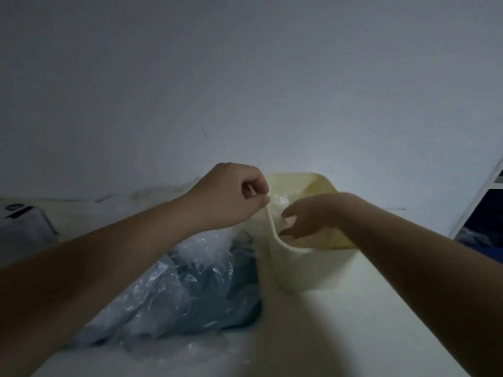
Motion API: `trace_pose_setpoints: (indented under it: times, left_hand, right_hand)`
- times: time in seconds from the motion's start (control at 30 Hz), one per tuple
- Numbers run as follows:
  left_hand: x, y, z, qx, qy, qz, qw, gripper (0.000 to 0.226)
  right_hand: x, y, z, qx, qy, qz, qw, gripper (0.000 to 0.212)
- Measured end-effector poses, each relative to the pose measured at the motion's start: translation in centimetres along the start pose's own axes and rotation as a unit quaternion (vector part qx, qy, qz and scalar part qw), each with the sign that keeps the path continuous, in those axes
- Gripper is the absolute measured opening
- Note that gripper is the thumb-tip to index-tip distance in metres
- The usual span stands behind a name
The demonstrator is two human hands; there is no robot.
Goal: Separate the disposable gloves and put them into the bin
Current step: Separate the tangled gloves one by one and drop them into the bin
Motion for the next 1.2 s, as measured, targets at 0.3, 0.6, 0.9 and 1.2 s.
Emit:
trace_pose_setpoints:
  times: [0.3,0.6,0.9,1.2]
  left_hand:
    - [-2.1,13.6,3.8,-0.279,-0.238,-0.034,0.93,0.057]
    - [-3.0,17.3,2.2,-0.158,0.016,-0.111,0.981,0.012]
    - [-4.0,15.3,-2.9,0.187,0.476,-0.344,0.787,0.019]
    - [-5.3,13.0,-3.3,0.265,0.572,-0.338,0.699,0.03]
  right_hand:
    - [-6.2,5.8,-1.3,0.312,-0.09,-0.124,0.938,0.033]
    - [-11.1,4.4,4.0,0.281,-0.3,-0.315,0.855,0.033]
    - [-11.5,0.9,4.8,0.084,-0.684,-0.27,0.673,0.079]
    - [-11.9,-0.5,5.7,-0.066,-0.727,-0.311,0.609,0.097]
Point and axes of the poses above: each hand's wrist, its own y-axis away from the middle knuckle, its own z-axis out of the palm, x = y × z, the point moved 1 cm from there along -y, towards the middle knuckle, and after that the axes turned 7 degrees about -y, right-handed, at the moved point
